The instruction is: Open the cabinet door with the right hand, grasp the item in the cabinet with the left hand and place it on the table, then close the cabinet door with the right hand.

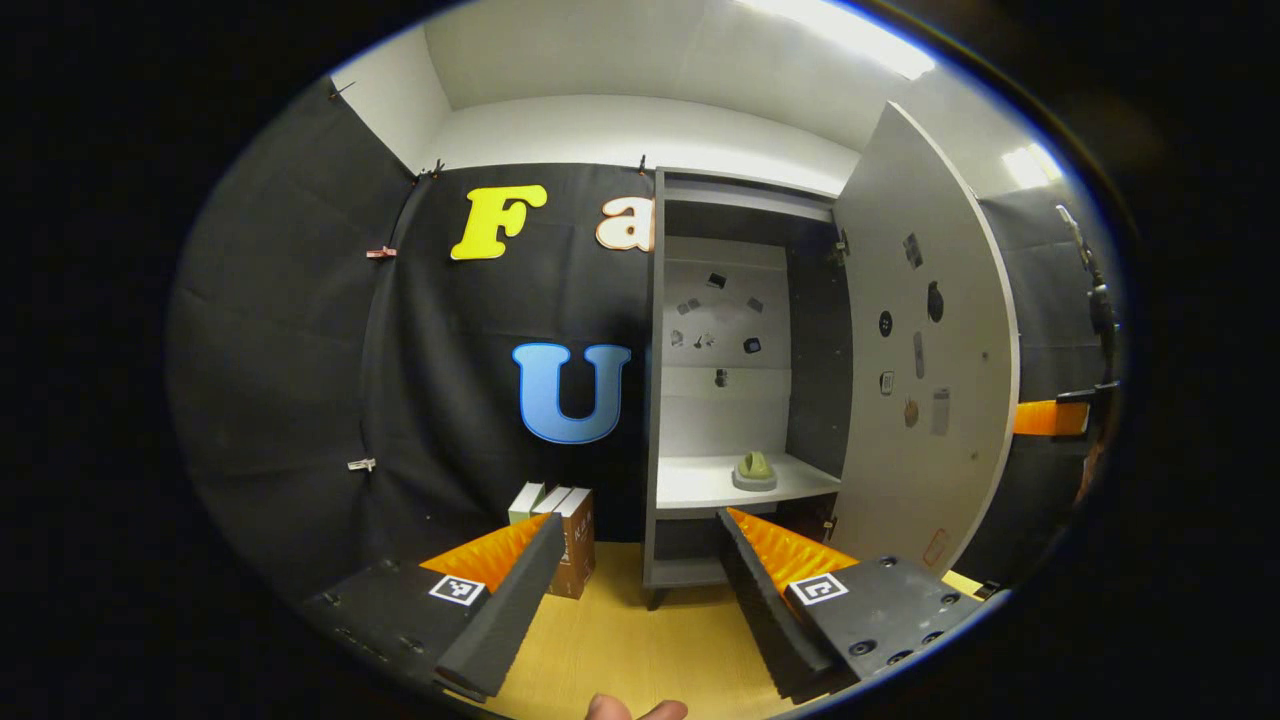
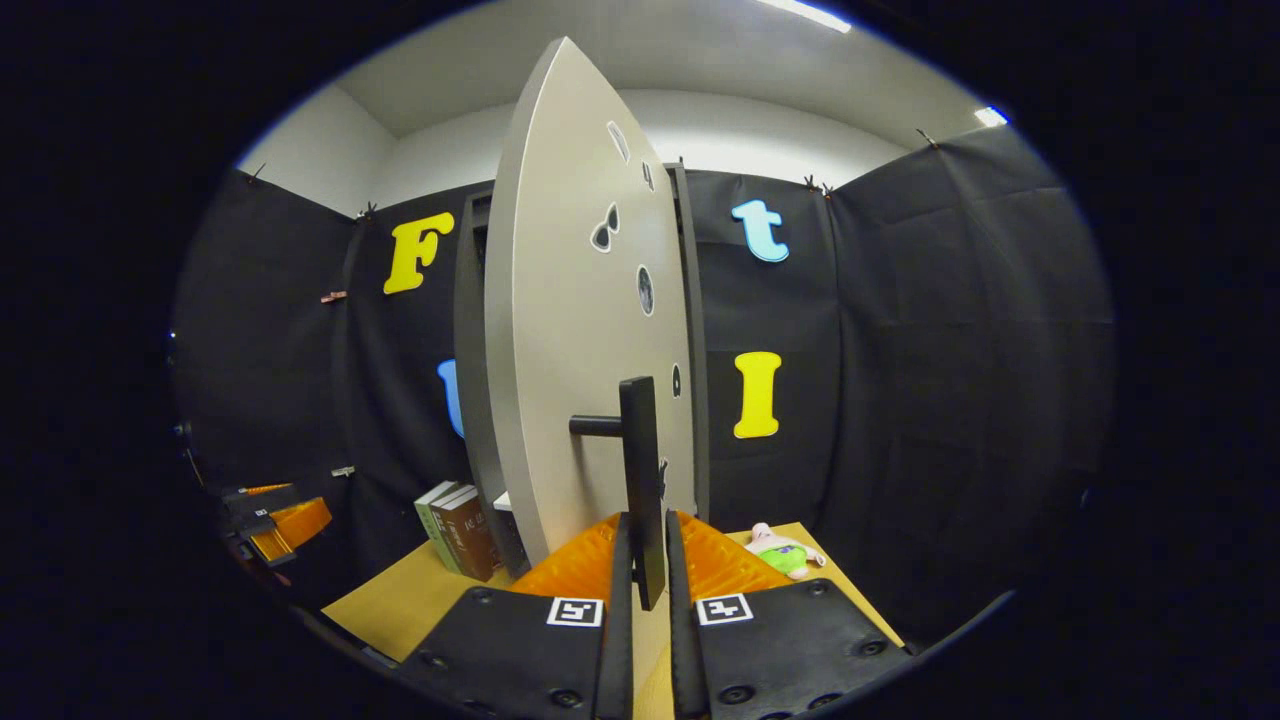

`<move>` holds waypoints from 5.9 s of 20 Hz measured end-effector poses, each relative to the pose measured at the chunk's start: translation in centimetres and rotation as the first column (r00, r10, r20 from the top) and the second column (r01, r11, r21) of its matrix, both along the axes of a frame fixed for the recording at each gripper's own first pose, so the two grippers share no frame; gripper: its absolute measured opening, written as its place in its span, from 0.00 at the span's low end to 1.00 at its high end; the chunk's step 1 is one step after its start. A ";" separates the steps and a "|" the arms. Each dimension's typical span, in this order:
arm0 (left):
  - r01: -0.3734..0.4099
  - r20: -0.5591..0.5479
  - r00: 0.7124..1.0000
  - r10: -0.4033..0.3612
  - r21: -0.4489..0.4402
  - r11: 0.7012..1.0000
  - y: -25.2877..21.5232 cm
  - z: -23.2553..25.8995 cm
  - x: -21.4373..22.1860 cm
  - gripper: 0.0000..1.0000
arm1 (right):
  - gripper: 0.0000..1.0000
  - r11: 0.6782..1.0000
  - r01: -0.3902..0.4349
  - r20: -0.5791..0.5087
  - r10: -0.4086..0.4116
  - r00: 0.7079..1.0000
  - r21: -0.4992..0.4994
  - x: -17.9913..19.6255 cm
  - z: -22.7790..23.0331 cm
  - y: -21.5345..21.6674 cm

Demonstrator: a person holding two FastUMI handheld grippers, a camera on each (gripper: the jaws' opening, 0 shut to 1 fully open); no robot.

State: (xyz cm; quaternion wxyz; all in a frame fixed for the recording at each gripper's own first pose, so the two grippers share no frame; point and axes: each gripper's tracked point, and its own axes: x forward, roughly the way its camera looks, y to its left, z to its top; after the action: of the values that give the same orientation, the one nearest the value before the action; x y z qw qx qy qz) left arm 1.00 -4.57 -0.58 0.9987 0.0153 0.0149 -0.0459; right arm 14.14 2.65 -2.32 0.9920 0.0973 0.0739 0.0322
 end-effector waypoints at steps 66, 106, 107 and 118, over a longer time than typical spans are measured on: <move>0.216 -0.162 0.967 -0.194 0.129 0.968 -25.2 -11.9 40.0 0.35 | 0.97 0.891 0.417 0.053 -0.415 0.908 -0.181 2.0 -8.1 -23.2; 0.233 -0.333 0.914 -0.232 -0.039 0.972 -13.5 -22.3 8.4 0.22 | 0.94 0.917 0.363 0.094 -0.352 0.931 -0.165 2.9 -5.7 -18.2; 0.245 -0.350 0.904 -0.247 -0.050 0.968 -13.7 -24.0 7.3 0.20 | 0.97 0.918 0.361 0.092 -0.350 0.932 -0.164 2.7 -5.7 -18.1; 0.170 -0.571 0.807 -0.150 -0.018 0.985 -12.7 -39.3 3.9 0.20 | 0.94 0.920 0.336 0.060 -0.331 0.942 -0.199 1.5 -5.9 -16.9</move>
State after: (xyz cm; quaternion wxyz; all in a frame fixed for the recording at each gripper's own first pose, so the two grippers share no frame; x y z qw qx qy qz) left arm 4.95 -17.29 -39.87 0.9407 0.0188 0.3121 -0.1319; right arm 15.65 -14.27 -8.21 0.9885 0.0044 0.0469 -0.1437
